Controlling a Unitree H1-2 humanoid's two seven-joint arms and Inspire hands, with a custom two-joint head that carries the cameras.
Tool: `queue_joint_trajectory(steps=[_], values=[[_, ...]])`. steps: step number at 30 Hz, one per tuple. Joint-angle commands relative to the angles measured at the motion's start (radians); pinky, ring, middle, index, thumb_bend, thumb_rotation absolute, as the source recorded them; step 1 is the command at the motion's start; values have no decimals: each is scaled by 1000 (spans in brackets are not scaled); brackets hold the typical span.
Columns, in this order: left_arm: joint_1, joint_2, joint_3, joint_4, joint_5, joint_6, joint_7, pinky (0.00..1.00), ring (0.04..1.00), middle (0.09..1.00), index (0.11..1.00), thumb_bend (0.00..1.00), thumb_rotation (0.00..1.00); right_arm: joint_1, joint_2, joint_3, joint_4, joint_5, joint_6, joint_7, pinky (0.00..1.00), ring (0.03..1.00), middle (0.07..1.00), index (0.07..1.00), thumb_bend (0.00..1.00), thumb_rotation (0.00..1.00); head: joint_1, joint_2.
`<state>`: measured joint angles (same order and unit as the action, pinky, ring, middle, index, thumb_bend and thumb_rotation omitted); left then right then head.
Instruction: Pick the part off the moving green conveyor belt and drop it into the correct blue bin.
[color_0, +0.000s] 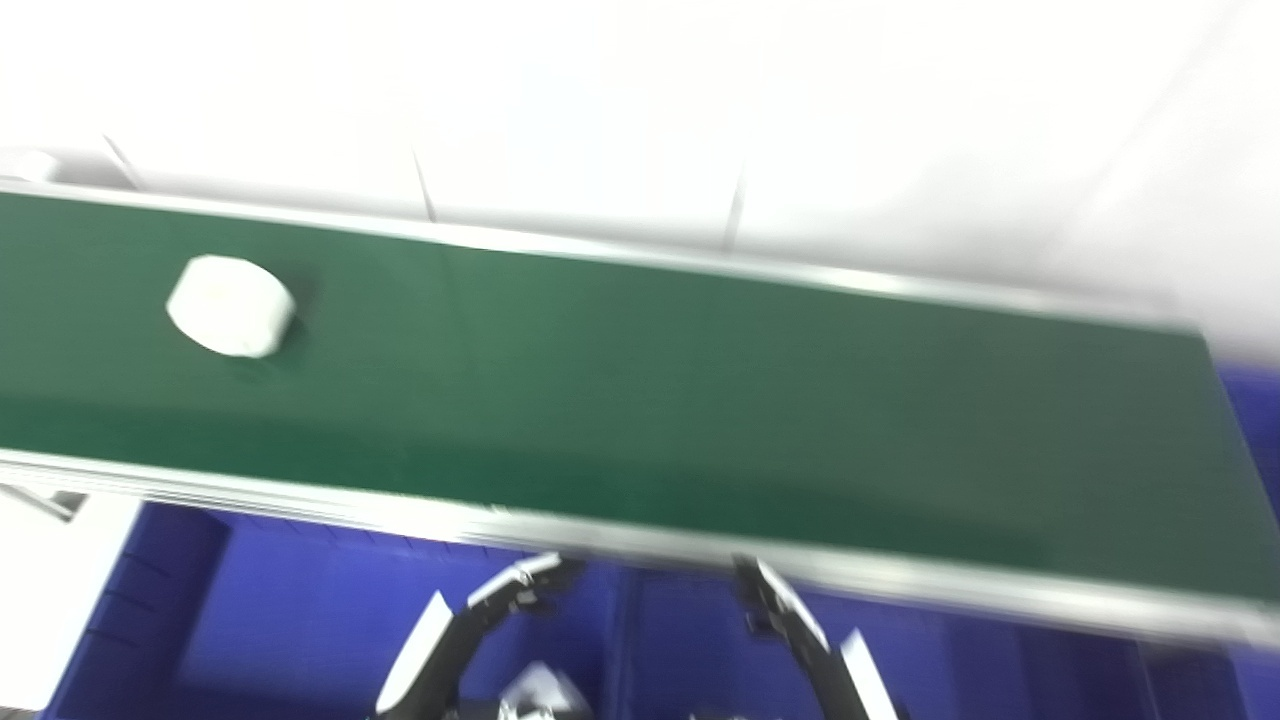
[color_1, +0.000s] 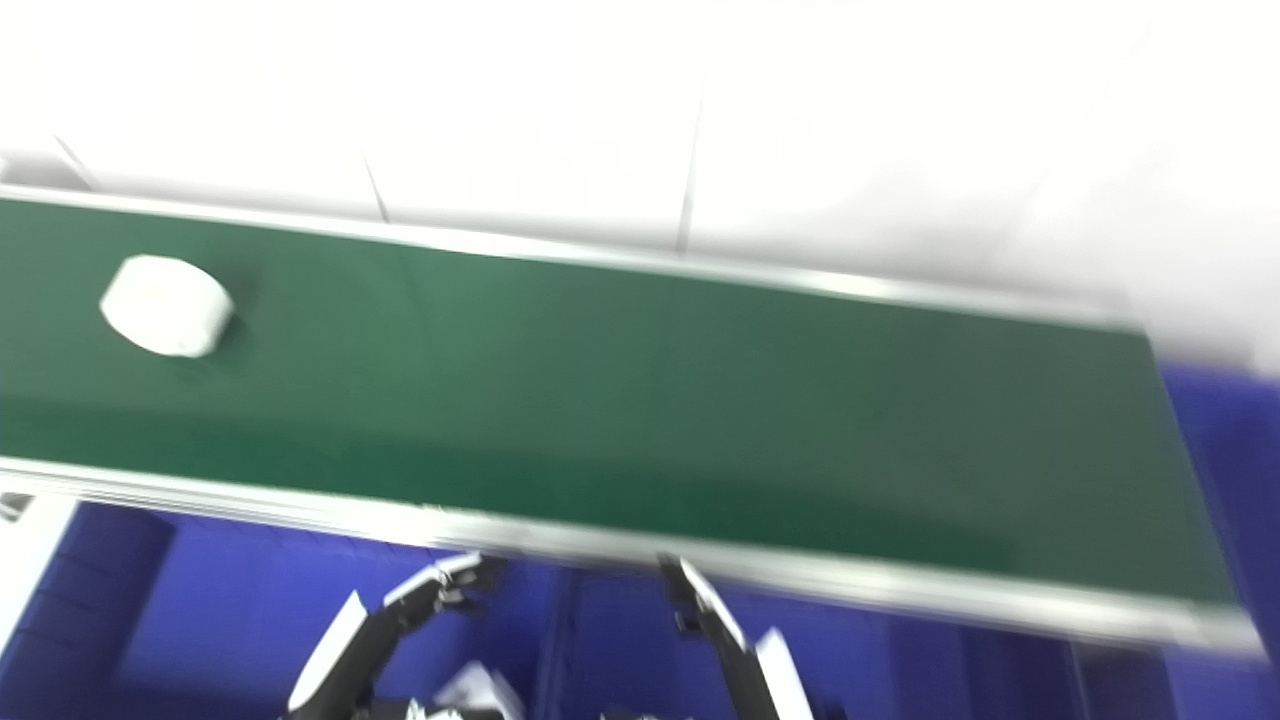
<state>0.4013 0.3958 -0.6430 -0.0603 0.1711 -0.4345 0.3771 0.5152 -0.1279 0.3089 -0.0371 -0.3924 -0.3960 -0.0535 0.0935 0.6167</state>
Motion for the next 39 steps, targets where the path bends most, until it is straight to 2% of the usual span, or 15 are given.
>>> queue_joint_trajectory(steps=[1,3,6,11,16,20,23,26,31,35,39], values=[[23,18,31,-62,-33,-35,-14,662,752,802,774,769,412,-1,9,3,-14,-12,-59,-20,762,850,890,909,699,482,12,-10],[33,28,59,-102,-35,-35,-31,641,748,801,775,779,430,-3,13,3,-9,-22,-60,-27,751,849,892,912,696,502,19,-17],[33,35,99,-152,-1,-35,-15,613,729,791,769,776,425,-10,14,6,7,-17,-67,-34,751,851,893,913,702,517,33,-33],[14,54,161,-252,13,-35,-25,600,705,767,752,739,384,-19,11,15,23,1,-72,-43,753,857,900,915,704,522,50,-48],[-19,65,229,-293,1,-35,-82,606,702,760,749,761,382,-30,3,25,31,0,-73,-62,744,853,896,911,703,520,62,-58],[-54,72,309,-295,-3,-35,-167,641,734,777,754,788,361,-36,-10,38,40,9,-74,-83,730,851,895,910,716,531,78,-69],[-85,72,358,-289,-8,-35,-220,654,744,791,763,790,338,-38,-22,46,37,9,-74,-90,737,854,895,911,713,526,92,-77],[-112,67,409,-284,19,-30,-258,681,770,807,781,766,363,-41,-32,55,38,3,-74,-104,729,843,887,905,714,513,97,-77],[-167,70,490,-330,84,80,-351,761,832,848,824,701,376,-52,-64,82,40,26,-73,-126,724,831,874,900,713,488,125,-85],[-234,75,531,-312,89,122,-414,732,815,859,837,664,312,-56,-82,96,40,45,-74,-144,726,822,865,897,729,501,136,-90],[-296,89,553,-270,94,156,-477,769,844,889,861,662,316,-64,-106,115,43,57,-74,-164,722,815,865,900,732,519,154,-94]])
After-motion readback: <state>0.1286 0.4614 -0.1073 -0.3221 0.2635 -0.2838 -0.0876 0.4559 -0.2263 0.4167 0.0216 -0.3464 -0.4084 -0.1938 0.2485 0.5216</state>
